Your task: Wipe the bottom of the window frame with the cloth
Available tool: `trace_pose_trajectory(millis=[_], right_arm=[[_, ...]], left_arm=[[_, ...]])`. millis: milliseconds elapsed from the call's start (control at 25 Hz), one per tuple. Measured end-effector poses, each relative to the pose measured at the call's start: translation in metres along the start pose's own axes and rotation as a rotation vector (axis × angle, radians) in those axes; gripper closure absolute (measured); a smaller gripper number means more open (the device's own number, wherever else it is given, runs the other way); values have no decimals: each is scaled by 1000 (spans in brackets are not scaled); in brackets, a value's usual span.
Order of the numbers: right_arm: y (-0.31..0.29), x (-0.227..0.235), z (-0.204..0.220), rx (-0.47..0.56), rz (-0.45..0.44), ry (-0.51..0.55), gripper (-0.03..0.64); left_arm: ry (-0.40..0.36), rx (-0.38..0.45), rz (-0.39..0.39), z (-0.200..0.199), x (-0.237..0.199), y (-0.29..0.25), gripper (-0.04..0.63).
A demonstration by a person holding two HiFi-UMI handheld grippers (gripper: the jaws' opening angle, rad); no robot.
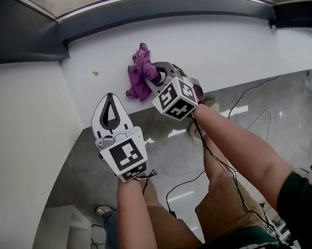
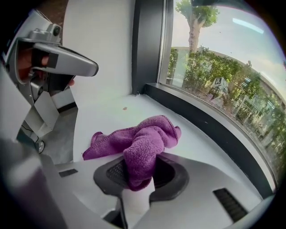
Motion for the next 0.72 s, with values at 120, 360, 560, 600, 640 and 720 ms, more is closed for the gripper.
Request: trace_pose_trajectory(millis=[120,360,560,600,640,720], right_arm=[[-9,-7,-11,6,-15,13,514],[-29,-23,-36,19,-48,55,514],[-51,-45,-62,26,-102,107,514],[-55,-49,-67,28,-110,117,514],[-59,-52,-71,29,-116,127,514],[-65,-57,-79,32,-128,143,514]], left_arm=[[7,-6,-13,2,-12,2,588],[-4,-14,-21,8,-31,6,588],[7,-24,-40,12,-50,8,588],[12,-26,-44,13,-54,8,588],[18,-28,-46,14,-57,9,588],[33,-31,-49,15,-60,9,588]])
Point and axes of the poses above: the fingertips, and each gripper's own axes: y backward along the fingers, x to its right, z out of its underside, the point moved 6 cm from there along y, backward along the fingers, and after that the axes turned 15 degrees about -z, right-handed, at the moved point
